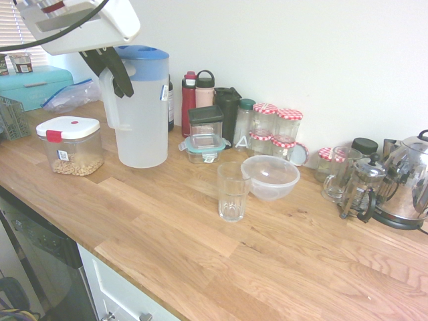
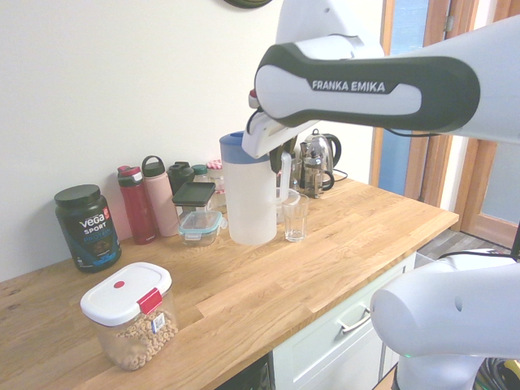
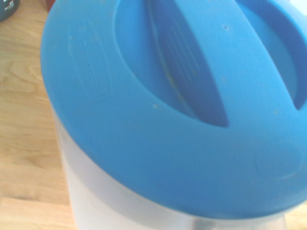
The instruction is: Pour me some water
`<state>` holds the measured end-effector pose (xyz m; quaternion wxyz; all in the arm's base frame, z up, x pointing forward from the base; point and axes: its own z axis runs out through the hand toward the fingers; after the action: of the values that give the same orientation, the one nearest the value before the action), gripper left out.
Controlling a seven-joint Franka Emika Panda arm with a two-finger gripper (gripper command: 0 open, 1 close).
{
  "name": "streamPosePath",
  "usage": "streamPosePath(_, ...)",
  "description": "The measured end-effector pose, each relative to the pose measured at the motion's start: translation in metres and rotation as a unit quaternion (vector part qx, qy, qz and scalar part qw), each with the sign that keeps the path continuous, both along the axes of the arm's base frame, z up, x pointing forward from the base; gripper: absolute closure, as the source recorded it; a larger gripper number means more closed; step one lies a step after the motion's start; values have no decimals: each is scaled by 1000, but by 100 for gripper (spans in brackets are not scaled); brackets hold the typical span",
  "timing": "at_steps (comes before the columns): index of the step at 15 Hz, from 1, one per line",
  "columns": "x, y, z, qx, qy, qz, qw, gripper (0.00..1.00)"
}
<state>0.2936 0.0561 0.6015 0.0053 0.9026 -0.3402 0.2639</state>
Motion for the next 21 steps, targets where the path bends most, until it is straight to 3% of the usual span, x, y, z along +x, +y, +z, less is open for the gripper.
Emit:
streamPosePath(5, 11, 78, -52, 6, 9, -12, 1000, 100)
streamPosePath(7, 12, 99, -73, 1, -5, -13, 1000, 100)
streamPosePath(11, 24, 112, -107, -20, -23, -30, 999, 100)
streamPosePath(18, 75, 111, -127, -38, -6, -48, 998, 100)
streamPosePath(19, 84, 110, -125, -33, -3, -50, 998, 0)
streamPosePath(21, 102, 104, -121, -20, 6, -54, 998, 0)
